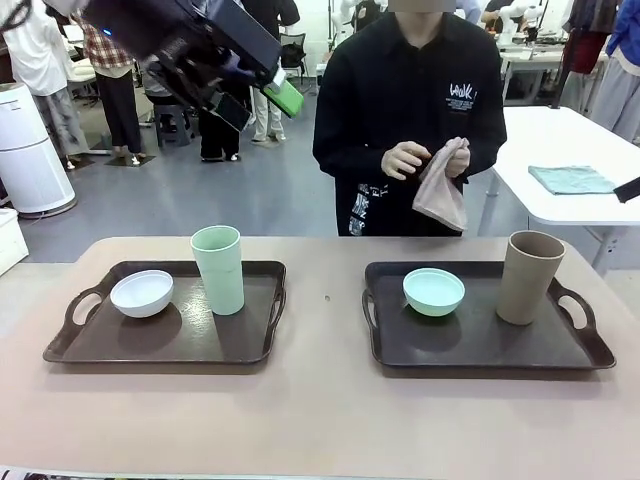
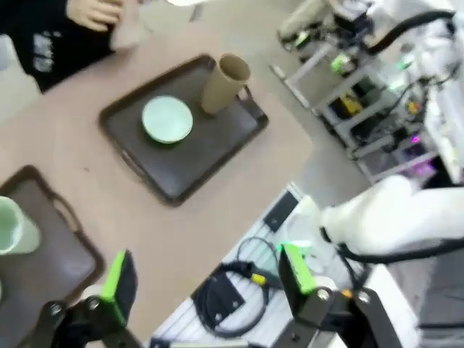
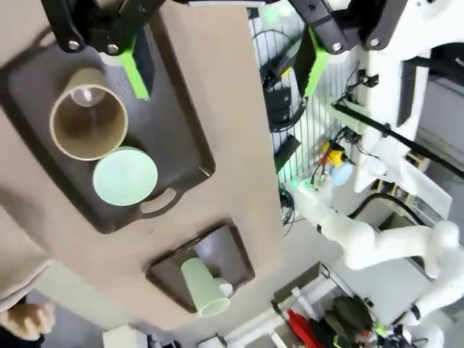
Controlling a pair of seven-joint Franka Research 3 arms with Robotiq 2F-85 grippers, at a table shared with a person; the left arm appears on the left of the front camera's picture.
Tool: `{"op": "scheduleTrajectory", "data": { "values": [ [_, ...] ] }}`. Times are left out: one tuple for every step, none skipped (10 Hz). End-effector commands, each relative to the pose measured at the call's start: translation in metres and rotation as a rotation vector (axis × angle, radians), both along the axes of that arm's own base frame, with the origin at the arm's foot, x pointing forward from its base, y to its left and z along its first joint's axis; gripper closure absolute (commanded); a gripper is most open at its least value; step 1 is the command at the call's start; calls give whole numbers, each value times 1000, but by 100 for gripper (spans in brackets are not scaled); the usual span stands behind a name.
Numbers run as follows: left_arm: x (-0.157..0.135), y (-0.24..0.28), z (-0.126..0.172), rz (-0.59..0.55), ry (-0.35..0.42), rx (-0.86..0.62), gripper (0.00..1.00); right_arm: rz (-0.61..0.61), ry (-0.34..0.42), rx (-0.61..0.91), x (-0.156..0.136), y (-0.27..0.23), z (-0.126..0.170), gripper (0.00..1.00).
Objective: Set up a tray with a mat and arrange the tableware.
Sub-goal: Pick up the Picnic Bowl and Reusable plastic cup from the Handle tray in front of the human's position and hold them in the air.
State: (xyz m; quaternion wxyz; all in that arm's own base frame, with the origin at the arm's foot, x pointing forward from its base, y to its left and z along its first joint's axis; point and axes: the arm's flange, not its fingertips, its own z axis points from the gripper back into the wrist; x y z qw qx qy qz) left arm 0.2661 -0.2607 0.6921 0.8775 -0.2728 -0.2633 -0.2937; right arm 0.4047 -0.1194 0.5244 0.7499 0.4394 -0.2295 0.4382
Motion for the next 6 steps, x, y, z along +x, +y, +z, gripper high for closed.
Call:
{"op": "scheduleTrajectory", "data": {
  "values": [
    [-26, 72, 18, -47, -15, -46, 0, 23, 34, -65, -31, 3, 12, 0],
    [-26, 72, 18, -47, -15, -46, 0, 23, 34, -65, -31, 3, 12, 0],
    [-26, 72, 18, -47, -15, -46, 0, 23, 34, -65, -31, 3, 12, 0],
    [-26, 72, 18, -47, -15, -46, 0, 23, 34, -65, -31, 3, 12, 0],
    [-26, 72, 18, -47, -15, -46, 0, 23, 34, -65, -31, 3, 12, 0],
    [-19, 80, 23, -45, -17, -61, 0, 32, 11, -60, -28, -3, 15, 0]
  ]
}}
